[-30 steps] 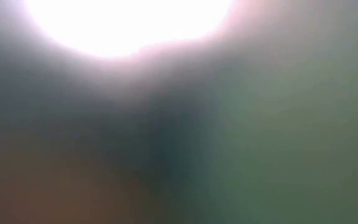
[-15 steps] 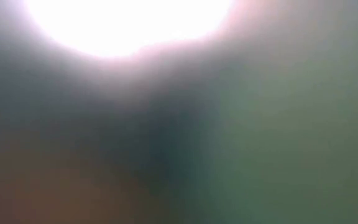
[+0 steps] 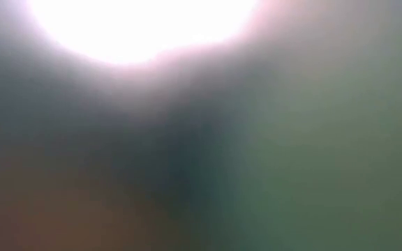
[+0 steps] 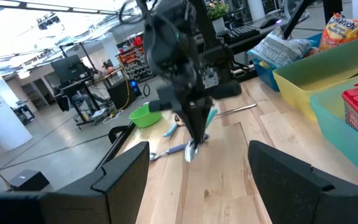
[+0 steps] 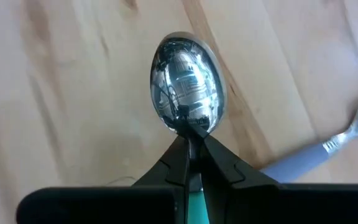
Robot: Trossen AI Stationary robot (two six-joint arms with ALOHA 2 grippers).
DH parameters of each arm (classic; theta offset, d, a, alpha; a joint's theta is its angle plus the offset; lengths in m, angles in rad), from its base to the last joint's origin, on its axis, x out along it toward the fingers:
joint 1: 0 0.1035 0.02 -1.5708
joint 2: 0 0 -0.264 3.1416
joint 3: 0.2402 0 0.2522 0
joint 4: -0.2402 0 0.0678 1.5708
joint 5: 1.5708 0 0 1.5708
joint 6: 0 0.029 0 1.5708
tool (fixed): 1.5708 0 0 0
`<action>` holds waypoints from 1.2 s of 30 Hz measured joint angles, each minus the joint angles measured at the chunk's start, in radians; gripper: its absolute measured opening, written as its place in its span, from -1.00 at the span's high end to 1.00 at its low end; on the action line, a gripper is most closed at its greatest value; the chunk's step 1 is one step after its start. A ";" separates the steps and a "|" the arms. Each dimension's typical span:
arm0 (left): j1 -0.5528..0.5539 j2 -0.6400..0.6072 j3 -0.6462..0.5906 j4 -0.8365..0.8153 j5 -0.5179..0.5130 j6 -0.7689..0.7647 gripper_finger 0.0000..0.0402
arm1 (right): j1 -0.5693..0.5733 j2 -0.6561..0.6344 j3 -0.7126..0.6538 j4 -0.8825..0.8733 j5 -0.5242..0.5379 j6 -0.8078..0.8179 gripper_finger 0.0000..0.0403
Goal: Pick & Place Food Item
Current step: Put the left blue spoon into the yellow bin
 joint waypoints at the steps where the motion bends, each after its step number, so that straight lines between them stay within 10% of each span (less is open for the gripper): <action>1: 0.000 0.000 0.000 0.000 0.000 0.000 -0.37 | 0.005 -0.010 0.007 -0.013 -0.001 0.024 0.93; 21: 0.000 0.022 0.000 0.000 0.000 -0.001 -0.37 | 0.305 -0.365 0.056 -0.101 0.034 0.379 0.94; 36: 0.000 0.033 0.000 0.000 0.000 -0.002 -0.37 | 0.725 -0.351 0.038 -0.227 0.238 1.007 0.94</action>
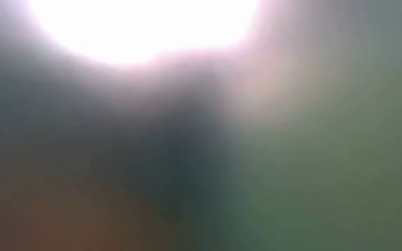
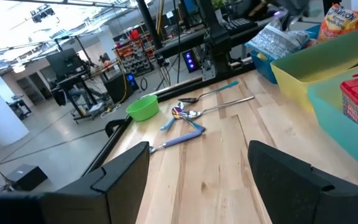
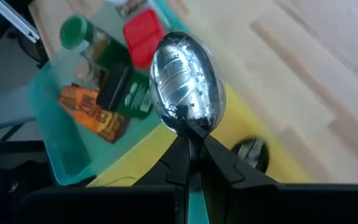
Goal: Pick & Place Food Item
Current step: Put the left blue spoon into the yellow bin
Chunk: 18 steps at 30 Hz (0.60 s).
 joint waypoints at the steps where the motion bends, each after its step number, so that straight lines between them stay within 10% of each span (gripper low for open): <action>1: 0.000 0.000 0.000 0.000 0.000 0.000 -0.37 | 0.023 0.008 0.000 -0.002 0.016 0.035 0.94; 12: 0.000 0.005 0.000 0.000 0.000 0.001 -0.37 | 0.126 0.168 -0.002 0.000 0.190 0.478 0.94; 18: 0.000 0.005 0.000 0.000 0.000 0.002 -0.37 | 0.136 0.234 -0.002 0.031 0.087 0.591 0.94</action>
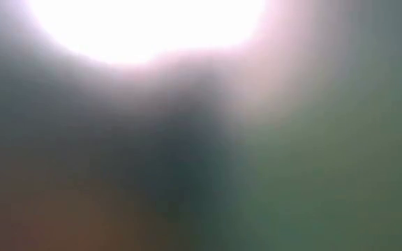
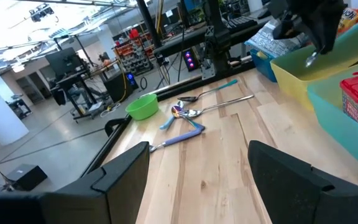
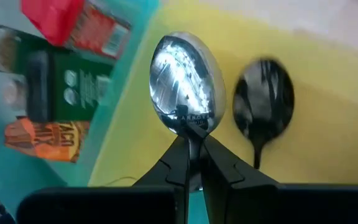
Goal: Pick & Place Food Item
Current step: Put the left blue spoon into the yellow bin
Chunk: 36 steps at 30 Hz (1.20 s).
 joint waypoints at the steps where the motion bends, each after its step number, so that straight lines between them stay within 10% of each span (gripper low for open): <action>1: 0.000 0.000 0.000 0.000 0.000 0.000 -0.37 | 0.007 0.007 0.000 -0.002 -0.005 0.027 0.94; 22: 0.000 0.000 0.000 0.000 0.000 0.000 -0.37 | 0.040 0.149 0.005 -0.017 -0.049 0.340 0.93; 36: 0.000 0.001 0.000 0.000 0.000 -0.001 -0.37 | 0.036 0.150 0.003 -0.013 -0.049 0.323 0.33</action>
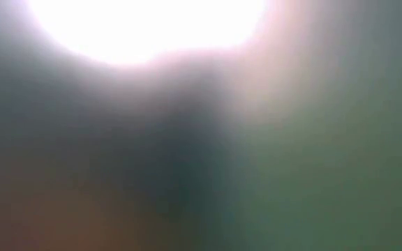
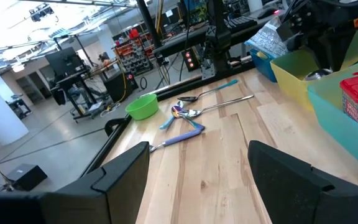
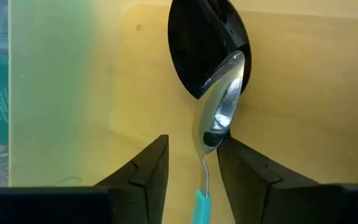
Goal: Pick & Place Food Item
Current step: Put the left blue spoon into the yellow bin, then put the violet spoon into the yellow bin
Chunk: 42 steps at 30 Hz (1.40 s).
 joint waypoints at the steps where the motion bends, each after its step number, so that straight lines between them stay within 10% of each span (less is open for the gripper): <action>1: 0.000 0.000 0.000 0.000 0.000 0.000 -0.37 | 0.000 0.000 0.000 0.000 0.000 -0.001 0.33; 19: 0.000 -0.001 0.000 0.000 0.000 0.000 -0.37 | -0.003 -0.103 0.029 -0.048 0.104 -0.220 0.31; 30: 0.000 0.001 0.000 0.000 0.000 0.001 -0.37 | -0.091 -0.269 0.030 -0.169 0.449 -0.757 0.31; 42: 0.000 0.001 0.000 0.000 0.000 0.001 -0.37 | -0.391 -0.475 -0.123 0.130 0.374 -1.427 0.56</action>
